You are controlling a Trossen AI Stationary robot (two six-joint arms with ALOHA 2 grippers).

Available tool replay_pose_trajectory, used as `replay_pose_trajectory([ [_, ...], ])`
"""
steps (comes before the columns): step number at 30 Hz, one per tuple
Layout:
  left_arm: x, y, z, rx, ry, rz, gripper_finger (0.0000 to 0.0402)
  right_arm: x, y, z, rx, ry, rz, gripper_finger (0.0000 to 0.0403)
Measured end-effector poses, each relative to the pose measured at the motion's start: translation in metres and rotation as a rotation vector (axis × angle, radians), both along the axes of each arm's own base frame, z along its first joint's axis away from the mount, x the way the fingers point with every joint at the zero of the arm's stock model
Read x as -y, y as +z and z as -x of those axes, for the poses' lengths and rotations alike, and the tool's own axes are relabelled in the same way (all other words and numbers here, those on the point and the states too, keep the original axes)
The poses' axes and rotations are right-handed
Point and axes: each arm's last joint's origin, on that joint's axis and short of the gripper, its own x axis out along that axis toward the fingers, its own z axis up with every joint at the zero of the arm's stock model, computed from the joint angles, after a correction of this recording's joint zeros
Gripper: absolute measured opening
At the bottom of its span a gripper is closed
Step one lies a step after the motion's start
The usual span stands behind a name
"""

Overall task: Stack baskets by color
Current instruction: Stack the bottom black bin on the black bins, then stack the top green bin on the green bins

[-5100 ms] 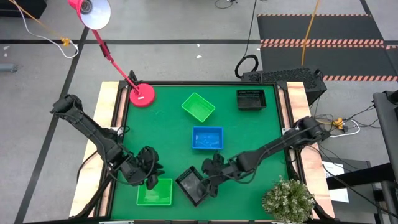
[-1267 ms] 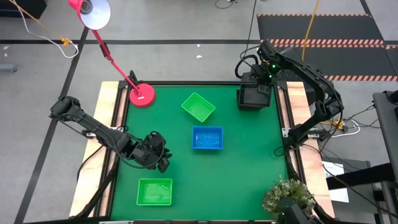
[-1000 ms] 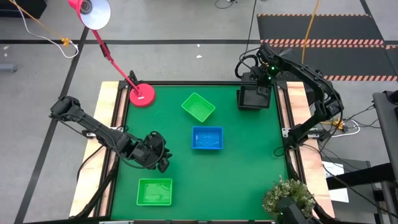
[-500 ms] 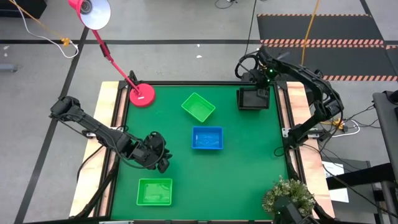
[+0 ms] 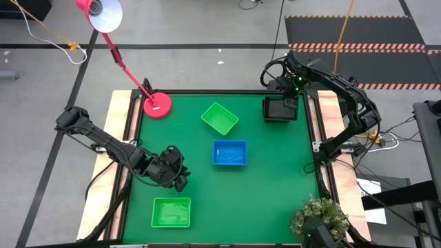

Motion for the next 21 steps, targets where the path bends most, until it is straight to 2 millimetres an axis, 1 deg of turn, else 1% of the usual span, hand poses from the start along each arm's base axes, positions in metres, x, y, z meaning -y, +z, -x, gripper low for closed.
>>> replay_pose_trajectory([
  [8, 0.0, 0.0, 0.0, -0.002, 0.008, 0.021, 0.0129, 0.001, 0.0, 0.0, -0.007, -0.018, 0.018, 0.0095],
  [11, 0.0, 0.0, 0.0, 0.0, 0.019, 0.031, 0.0129, 0.002, 0.001, -0.001, 0.0, -0.04, 0.027, 0.0114],
  [16, 0.0, 0.0, 0.0, 0.004, 0.044, 0.053, 0.0129, -0.004, 0.008, -0.001, 0.027, -0.129, 0.022, 0.0125],
  [21, 0.001, 0.001, -0.002, 0.024, 0.049, 0.069, 0.0129, -0.017, 0.022, -0.003, 0.071, -0.298, 0.026, 0.0125],
])
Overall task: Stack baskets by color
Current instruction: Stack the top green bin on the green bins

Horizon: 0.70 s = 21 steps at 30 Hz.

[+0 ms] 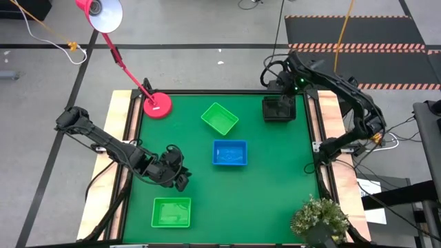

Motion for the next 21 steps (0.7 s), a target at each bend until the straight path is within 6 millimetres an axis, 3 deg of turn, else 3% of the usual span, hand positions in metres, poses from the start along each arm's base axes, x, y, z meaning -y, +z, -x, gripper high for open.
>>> replay_pose_trajectory([
  [9, 0.001, 0.002, -0.002, 0.025, -0.018, -0.002, 0.0129, -0.028, 0.028, -0.018, 0.204, -0.286, -0.057, 0.0121],
  [16, 0.002, 0.002, -0.002, 0.013, -0.056, -0.006, 0.0129, -0.034, 0.042, -0.058, 0.4, -0.348, -0.123, 0.0075],
  [21, -0.006, 0.005, -0.005, -0.011, -0.08, 0.039, 0.0129, -0.045, 0.051, -0.073, 0.527, -0.371, -0.162, 0.0047],
])
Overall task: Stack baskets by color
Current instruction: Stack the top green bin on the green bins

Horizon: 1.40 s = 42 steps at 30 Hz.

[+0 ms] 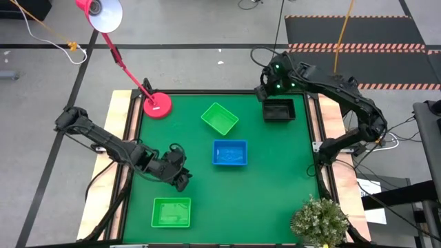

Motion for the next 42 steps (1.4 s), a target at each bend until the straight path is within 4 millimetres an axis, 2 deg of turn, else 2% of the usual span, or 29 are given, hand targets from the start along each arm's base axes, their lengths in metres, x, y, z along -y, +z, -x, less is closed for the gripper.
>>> replay_pose_trajectory([
  [3, -0.015, 0.013, -0.01, 0.009, -0.063, -0.002, 0.0129, -0.014, 0.012, -0.002, 0.048, 0.07, 0.061, 0.0044],
  [6, -0.038, 0.027, -0.018, 0.014, -0.106, -0.088, 0.0129, -0.028, 0.022, 0.002, 0.067, 0.127, 0.104, 0.0044],
  [12, -0.101, 0.054, -0.029, 0.03, -0.173, -0.303, 0.0129, -0.051, 0.041, 0.013, 0.116, 0.207, 0.192, 0.0043],
  [17, -0.154, 0.06, -0.03, 0.018, -0.257, -0.381, 0.0129, -0.061, 0.039, 0.02, 0.135, 0.204, 0.175, 0.0043],
  [21, -0.184, 0.06, -0.035, 0.006, -0.369, -0.49, 0.013, -0.07, 0.036, 0.024, 0.156, 0.15, 0.111, 0.0043],
  [26, -0.21, 0.04, -0.048, -0.058, -0.578, -0.637, 0.0135, -0.084, 0.039, 0.024, 0.218, 0.021, 0.041, 0.0043],
  [36, -0.235, -0.006, -0.071, -0.156, -0.815, -0.73, 0.0214, -0.117, 0.057, 0.003, 0.433, -0.163, 0.088, 0.0043],
  [42, -0.245, -0.039, -0.083, -0.217, -0.91, -0.714, 0.0206, -0.137, 0.054, -0.011, 0.452, -0.177, 0.082, 0.0043],
])
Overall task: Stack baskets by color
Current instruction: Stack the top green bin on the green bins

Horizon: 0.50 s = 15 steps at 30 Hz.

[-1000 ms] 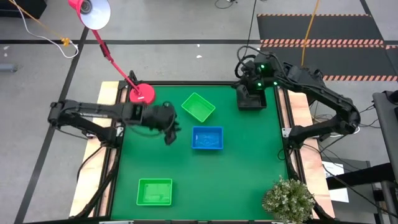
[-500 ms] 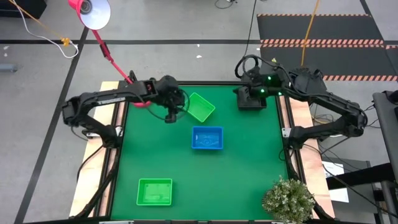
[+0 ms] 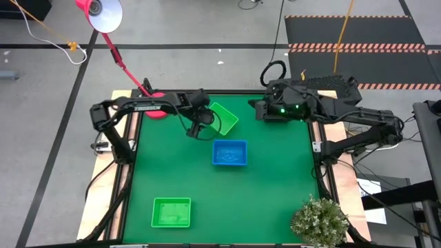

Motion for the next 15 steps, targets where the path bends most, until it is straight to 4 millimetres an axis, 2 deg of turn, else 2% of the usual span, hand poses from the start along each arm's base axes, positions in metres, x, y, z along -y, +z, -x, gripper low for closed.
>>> replay_pose_trajectory([
  [7, -0.011, -0.032, -0.008, -0.079, 0.019, -0.018, 0.0157, -0.019, -0.003, -0.005, -0.006, 0.035, -0.01, 0.0043],
  [15, -0.013, -0.035, -0.011, -0.067, 0.003, -0.039, 0.0057, -0.019, -0.003, -0.005, -0.029, 0.042, 0.043, 0.0043],
])
